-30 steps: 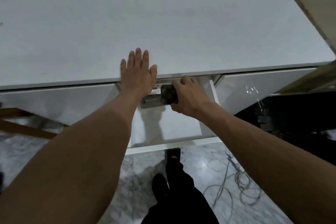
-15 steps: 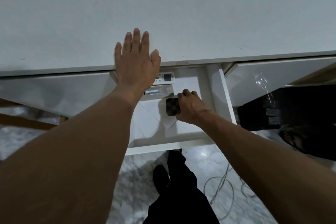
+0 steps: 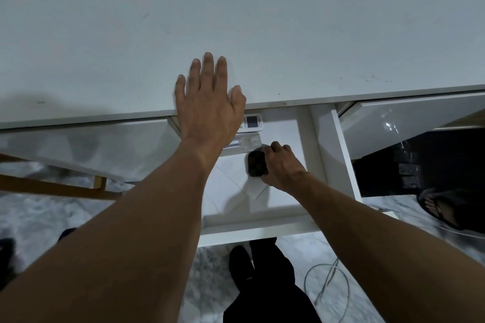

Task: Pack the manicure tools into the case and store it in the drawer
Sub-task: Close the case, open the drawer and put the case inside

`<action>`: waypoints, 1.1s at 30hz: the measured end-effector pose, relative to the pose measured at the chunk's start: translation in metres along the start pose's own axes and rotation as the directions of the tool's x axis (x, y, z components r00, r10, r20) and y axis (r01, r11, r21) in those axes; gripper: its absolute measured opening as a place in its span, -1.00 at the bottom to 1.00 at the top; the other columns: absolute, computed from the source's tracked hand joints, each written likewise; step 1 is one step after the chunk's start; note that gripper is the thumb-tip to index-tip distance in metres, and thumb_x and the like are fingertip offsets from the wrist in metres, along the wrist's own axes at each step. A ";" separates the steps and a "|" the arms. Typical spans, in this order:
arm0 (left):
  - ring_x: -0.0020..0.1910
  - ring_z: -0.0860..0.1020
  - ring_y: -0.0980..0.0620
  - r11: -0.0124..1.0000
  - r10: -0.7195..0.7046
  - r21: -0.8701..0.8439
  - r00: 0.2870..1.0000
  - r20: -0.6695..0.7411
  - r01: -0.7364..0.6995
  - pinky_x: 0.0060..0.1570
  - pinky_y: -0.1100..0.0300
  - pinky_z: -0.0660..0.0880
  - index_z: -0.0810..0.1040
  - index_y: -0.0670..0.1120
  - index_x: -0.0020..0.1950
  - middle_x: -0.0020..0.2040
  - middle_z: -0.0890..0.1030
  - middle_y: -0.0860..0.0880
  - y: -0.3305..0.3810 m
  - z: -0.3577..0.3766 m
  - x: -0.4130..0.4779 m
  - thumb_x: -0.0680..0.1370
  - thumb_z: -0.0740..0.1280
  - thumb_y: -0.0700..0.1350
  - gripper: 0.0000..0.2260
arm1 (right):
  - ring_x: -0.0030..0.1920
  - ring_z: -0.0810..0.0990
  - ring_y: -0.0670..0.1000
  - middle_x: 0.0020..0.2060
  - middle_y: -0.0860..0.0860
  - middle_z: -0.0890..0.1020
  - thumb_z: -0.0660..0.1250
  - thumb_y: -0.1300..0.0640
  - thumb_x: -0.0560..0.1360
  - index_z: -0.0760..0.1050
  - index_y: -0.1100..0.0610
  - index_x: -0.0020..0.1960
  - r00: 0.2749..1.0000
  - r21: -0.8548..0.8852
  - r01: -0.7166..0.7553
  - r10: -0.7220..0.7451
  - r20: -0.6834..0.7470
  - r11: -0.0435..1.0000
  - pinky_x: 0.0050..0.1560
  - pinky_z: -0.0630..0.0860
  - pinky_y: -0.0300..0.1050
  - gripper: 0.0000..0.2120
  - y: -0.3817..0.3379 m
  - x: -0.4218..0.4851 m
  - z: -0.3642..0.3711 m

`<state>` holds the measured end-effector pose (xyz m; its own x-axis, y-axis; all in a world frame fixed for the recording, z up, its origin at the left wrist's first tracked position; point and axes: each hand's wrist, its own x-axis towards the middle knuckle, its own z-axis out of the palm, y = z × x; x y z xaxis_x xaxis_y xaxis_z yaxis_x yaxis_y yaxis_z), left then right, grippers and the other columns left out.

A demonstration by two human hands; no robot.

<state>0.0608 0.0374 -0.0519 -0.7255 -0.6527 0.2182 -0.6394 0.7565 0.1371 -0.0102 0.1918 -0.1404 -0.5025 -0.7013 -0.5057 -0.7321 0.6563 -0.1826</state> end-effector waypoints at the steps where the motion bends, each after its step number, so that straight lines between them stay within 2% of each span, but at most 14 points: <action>1: 0.55 0.15 -0.10 1.000 -0.001 0.001 1.000 -0.001 0.001 0.47 -0.11 0.06 0.18 -0.06 0.56 0.57 0.21 -0.10 0.000 0.000 0.000 0.62 -0.09 0.12 -0.46 | 0.09 0.46 0.23 0.13 0.18 0.47 0.43 0.10 0.32 0.34 0.25 0.29 1.000 0.000 0.001 -0.001 -0.003 1.000 0.08 0.53 0.11 -0.40 0.000 0.001 0.000; 12: 0.56 0.12 -0.09 1.000 -0.007 -0.009 1.000 0.028 0.007 0.48 -0.10 0.01 0.15 -0.04 0.57 0.58 0.18 -0.08 -0.001 0.000 -0.001 0.62 -0.09 0.12 -0.46 | 0.17 0.45 0.23 0.21 0.18 0.46 0.47 0.05 0.34 0.31 0.21 0.35 1.000 0.012 -0.009 0.009 0.030 1.000 0.19 0.49 0.17 -0.34 -0.002 -0.003 -0.005; 17: 0.57 0.06 -0.09 1.000 -0.001 -0.028 0.996 0.088 0.004 0.49 -0.11 -0.03 0.10 -0.04 0.58 0.59 0.12 -0.08 -0.001 -0.006 0.000 0.63 -0.09 0.12 -0.46 | 0.22 0.43 0.25 0.23 0.19 0.47 0.36 0.02 0.46 0.35 0.24 0.31 0.997 0.055 -0.065 0.067 -0.025 0.996 0.24 0.44 0.13 -0.49 0.001 -0.026 -0.023; 21: 0.59 -0.06 -0.08 0.999 -0.012 -0.041 0.974 0.226 0.022 0.51 -0.09 -0.12 -0.02 -0.02 0.60 0.62 -0.01 -0.06 0.002 -0.019 0.003 0.65 -0.10 0.11 -0.47 | 0.24 0.45 0.20 0.24 0.18 0.52 0.27 -0.01 0.51 0.39 0.23 0.28 0.994 0.056 -0.065 0.070 -0.079 0.996 0.28 0.38 0.03 -0.56 0.005 -0.056 -0.044; 24: 0.58 -0.14 -0.09 0.997 -0.015 -0.064 0.923 0.385 0.043 0.53 -0.10 -0.15 -0.10 -0.05 0.60 0.62 -0.12 -0.07 0.004 -0.034 0.009 0.67 -0.10 0.10 -0.47 | 0.28 0.41 0.19 0.29 0.19 0.49 0.21 0.05 0.57 0.37 0.26 0.33 0.995 0.057 -0.057 0.061 -0.074 0.997 0.29 0.34 0.01 -0.59 0.002 -0.087 -0.065; 26: 0.58 -0.07 -0.12 0.993 0.005 -0.108 0.910 0.414 0.044 0.52 -0.12 -0.06 -0.02 -0.12 0.59 0.61 -0.04 -0.11 0.008 -0.043 -0.001 0.67 -0.04 0.07 -0.47 | 0.31 0.40 0.19 0.33 0.20 0.46 0.20 0.08 0.59 0.34 0.28 0.37 0.994 0.049 -0.047 0.052 -0.092 0.998 0.31 0.32 -0.01 -0.58 0.000 -0.105 -0.077; 29: 0.55 0.11 -0.12 0.977 0.050 -0.213 0.944 0.326 0.022 0.50 -0.09 0.08 0.18 -0.19 0.53 0.57 0.16 -0.16 0.021 -0.056 -0.051 0.66 0.03 0.00 -0.52 | 0.33 0.40 0.18 0.35 0.20 0.44 0.17 0.08 0.61 0.31 0.28 0.40 0.992 0.030 -0.010 0.014 -0.123 0.999 0.32 0.32 -0.02 -0.57 -0.004 -0.132 -0.085; 33: 0.57 0.09 -0.05 0.954 0.037 -0.293 0.954 0.298 0.054 0.51 -0.04 0.01 0.16 -0.15 0.56 0.58 0.16 -0.10 0.037 -0.074 -0.136 0.68 0.02 -0.02 -0.54 | 0.28 0.43 0.20 0.30 0.20 0.48 0.15 0.11 0.60 0.37 0.27 0.35 0.985 0.014 0.039 -0.036 -0.170 0.999 0.28 0.36 0.02 -0.62 -0.005 -0.168 -0.078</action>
<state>0.1547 0.1569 -0.0051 -0.7917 -0.6062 -0.0751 -0.5751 0.6983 0.4262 0.0418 0.2847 0.0115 -0.5467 -0.7618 -0.3475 -0.7449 0.6320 -0.2137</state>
